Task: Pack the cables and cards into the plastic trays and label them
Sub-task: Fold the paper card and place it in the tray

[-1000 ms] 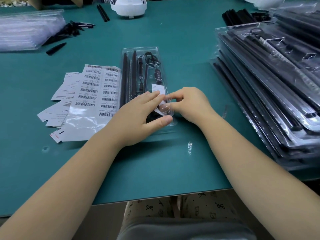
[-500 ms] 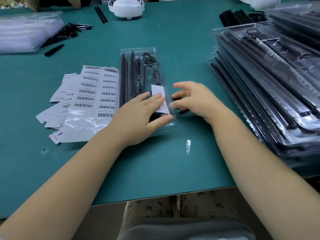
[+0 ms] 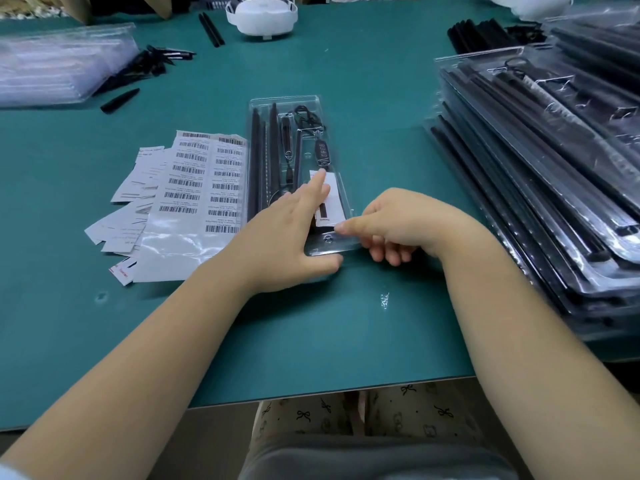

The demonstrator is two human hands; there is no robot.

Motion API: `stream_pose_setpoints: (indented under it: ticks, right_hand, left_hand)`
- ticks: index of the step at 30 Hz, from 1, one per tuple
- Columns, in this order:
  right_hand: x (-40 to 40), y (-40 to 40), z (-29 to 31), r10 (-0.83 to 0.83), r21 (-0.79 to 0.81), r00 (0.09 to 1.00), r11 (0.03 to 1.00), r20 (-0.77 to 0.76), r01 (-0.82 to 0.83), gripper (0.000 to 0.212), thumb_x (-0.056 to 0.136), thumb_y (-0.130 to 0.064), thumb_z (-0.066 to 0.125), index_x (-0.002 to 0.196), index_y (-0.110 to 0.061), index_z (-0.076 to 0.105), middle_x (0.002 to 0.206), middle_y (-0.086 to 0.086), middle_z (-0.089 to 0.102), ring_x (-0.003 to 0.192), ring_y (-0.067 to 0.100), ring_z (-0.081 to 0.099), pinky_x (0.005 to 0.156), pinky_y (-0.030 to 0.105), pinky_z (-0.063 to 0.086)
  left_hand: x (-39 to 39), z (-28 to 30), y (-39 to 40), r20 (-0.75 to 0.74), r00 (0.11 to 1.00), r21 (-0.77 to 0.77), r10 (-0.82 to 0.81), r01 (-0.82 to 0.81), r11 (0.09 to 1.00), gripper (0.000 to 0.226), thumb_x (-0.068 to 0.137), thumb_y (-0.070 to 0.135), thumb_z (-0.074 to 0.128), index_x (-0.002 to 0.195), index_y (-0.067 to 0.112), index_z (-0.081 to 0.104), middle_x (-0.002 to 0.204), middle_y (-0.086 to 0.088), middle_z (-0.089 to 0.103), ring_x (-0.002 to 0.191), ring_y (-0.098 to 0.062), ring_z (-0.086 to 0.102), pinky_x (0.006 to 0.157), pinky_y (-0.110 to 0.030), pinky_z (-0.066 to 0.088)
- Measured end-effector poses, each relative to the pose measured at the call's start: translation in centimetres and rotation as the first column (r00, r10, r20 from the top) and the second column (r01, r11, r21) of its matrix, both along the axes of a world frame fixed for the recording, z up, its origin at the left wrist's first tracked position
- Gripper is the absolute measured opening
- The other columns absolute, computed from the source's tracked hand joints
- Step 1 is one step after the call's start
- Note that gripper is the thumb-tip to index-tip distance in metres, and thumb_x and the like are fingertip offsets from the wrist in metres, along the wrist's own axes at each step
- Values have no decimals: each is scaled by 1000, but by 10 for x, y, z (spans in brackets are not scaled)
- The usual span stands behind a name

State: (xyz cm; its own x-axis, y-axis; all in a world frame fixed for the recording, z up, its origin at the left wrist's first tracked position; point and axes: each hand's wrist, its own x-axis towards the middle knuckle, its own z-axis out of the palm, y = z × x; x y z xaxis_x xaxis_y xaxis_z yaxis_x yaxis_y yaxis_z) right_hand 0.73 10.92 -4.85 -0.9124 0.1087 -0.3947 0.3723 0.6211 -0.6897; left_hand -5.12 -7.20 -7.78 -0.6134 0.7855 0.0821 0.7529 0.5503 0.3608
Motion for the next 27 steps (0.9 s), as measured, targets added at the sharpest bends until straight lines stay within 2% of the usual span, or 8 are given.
stream_pose_setpoints:
  ticks: [3, 5, 9, 11, 14, 18, 22, 27]
  right_hand:
    - [-1, -7, -3, -84, -66, 995, 995, -50, 80, 40, 85, -40, 67, 66, -6, 61, 42, 1, 58, 33, 13, 51, 35, 16, 37]
    - [0, -9, -4, -122, -119, 991, 986, -53, 115, 39, 84, -38, 68, 68, -3, 63, 44, 3, 59, 34, 14, 52, 35, 16, 38]
    - [0, -12, -2, -149, -335, 989, 933, -21, 133, 34, 83, -35, 69, 68, -5, 65, 46, 0, 57, 36, 12, 50, 34, 16, 36]
    - [0, -16, -2, -144, -398, 989, 905, 40, 148, 33, 85, -33, 66, 65, -7, 61, 45, -1, 54, 35, 10, 47, 33, 15, 34]
    - [0, -24, -3, -173, -349, 982, 918, 75, 189, 32, 87, -31, 63, 63, -10, 56, 43, -2, 52, 33, 9, 45, 33, 15, 32]
    - [-1, -30, -2, -254, -300, 965, 917, 67, 262, 31, 84, -31, 64, 60, -15, 54, 40, -5, 47, 31, 7, 38, 33, 13, 28]
    - [-4, -32, 5, -252, -346, 957, 893, 142, 287, 40, 84, -33, 63, 53, -22, 41, 40, -8, 31, 32, 5, 19, 32, 14, 14]
    - [-6, -34, 5, -274, -372, 946, 871, 173, 321, 43, 85, -33, 63, 53, -23, 36, 38, -9, 29, 29, 4, 17, 30, 15, 12]
  left_hand:
    - [1, -1, 0, 25, 999, 54, 28, -29, 998, 115, 74, 56, 65, 149, 28, -16, 155, 14, 26, 141, -9, 22, 107, -16, 16]
    - [3, -3, 3, -45, 998, 57, 43, -41, 998, 109, 77, 60, 58, 151, 23, -13, 154, 9, 29, 139, -12, 26, 103, -14, 16]
    - [6, -2, 8, -80, 995, 38, 62, -59, 998, 94, 83, 62, 35, 151, 15, -8, 157, -7, 24, 143, -22, 20, 115, -34, 21]
    - [7, -1, 9, -67, 996, 35, 61, -59, 998, 94, 82, 63, 32, 151, 14, -10, 158, -7, 21, 144, -23, 18, 115, -35, 19]
    - [8, 0, 10, -70, 996, 19, 52, -51, 999, 97, 79, 66, 28, 150, 15, -14, 157, -7, 22, 144, -24, 19, 114, -35, 21]
    - [8, -1, 10, -103, 993, 72, 64, -57, 996, 92, 87, 57, 37, 150, 12, -12, 153, -10, 30, 143, -26, 21, 113, -36, 23]
    - [10, -1, 15, -100, 989, 121, 108, -96, 988, 90, 87, 55, 36, 150, 13, -12, 155, -9, 28, 144, -26, 18, 114, -39, 22]
    - [9, -2, 17, -131, 985, 122, 112, -96, 988, 86, 90, 52, 38, 151, 10, -8, 153, -10, 31, 143, -26, 18, 113, -36, 20]
